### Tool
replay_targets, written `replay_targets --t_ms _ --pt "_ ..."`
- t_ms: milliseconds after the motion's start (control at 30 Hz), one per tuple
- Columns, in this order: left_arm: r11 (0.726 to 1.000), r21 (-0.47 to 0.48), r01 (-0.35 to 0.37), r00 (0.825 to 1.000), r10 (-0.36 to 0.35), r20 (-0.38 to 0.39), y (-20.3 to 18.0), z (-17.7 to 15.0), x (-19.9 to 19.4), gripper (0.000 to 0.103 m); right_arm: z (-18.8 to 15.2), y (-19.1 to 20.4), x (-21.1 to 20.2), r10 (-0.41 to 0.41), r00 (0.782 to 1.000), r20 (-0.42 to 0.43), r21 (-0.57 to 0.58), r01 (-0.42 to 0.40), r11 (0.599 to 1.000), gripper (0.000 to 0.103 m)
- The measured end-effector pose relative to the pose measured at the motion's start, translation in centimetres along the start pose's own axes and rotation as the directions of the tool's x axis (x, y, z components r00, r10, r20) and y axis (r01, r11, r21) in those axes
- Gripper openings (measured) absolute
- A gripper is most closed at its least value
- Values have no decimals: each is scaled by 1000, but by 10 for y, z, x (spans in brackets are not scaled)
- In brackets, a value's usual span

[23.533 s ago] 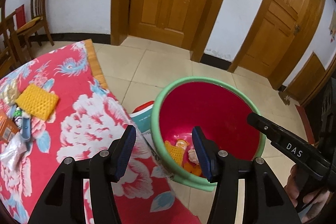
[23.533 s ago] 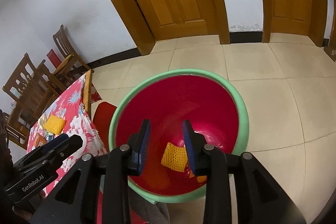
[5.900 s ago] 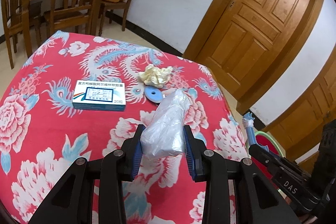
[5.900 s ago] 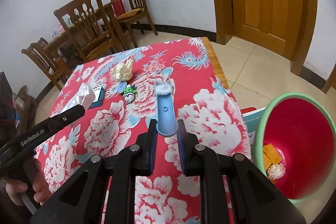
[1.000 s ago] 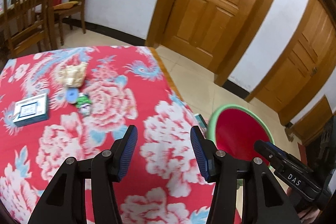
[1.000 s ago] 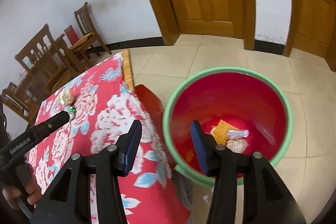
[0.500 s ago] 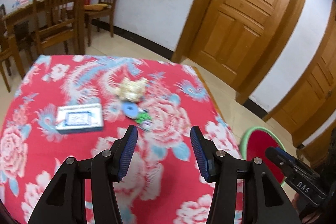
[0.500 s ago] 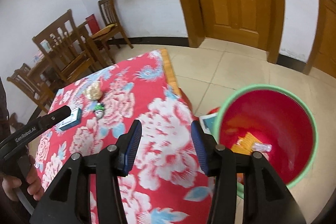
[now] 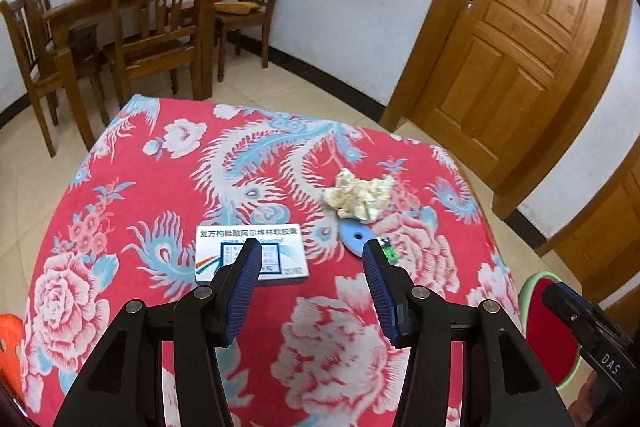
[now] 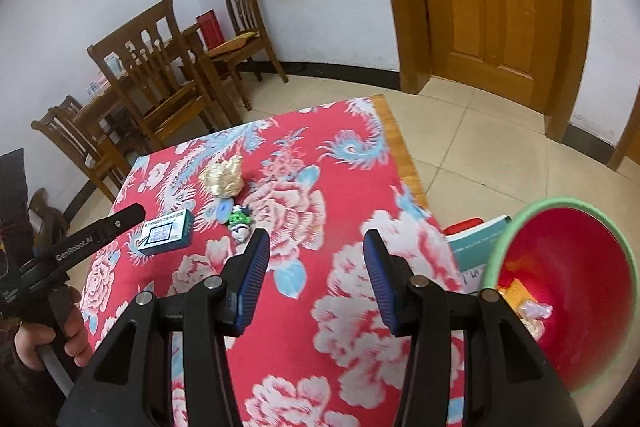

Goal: Collect trash
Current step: 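Move both open grippers back over the items on the table, then grasp the crumpled cream paper with the left gripper while the right gripper grasps the green toy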

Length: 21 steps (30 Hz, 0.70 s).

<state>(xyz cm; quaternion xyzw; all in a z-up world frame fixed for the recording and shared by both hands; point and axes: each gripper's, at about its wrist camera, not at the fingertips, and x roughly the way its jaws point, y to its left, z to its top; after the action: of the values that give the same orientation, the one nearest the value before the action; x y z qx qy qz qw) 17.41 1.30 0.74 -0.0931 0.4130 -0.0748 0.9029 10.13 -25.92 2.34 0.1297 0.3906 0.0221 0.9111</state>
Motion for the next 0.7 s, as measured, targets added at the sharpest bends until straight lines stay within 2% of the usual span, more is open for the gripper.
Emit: replay_targets --t_ms 367,700 --pt "999 -38 -15 999 14 -34 24 6 26 54 5 42 62 40 996 -82 -58 -45 997 50" --pt "997 -74 -22 999 19 -39 44 11 36 54 3 75 119 42 985 -169 -129 -64 990 50"
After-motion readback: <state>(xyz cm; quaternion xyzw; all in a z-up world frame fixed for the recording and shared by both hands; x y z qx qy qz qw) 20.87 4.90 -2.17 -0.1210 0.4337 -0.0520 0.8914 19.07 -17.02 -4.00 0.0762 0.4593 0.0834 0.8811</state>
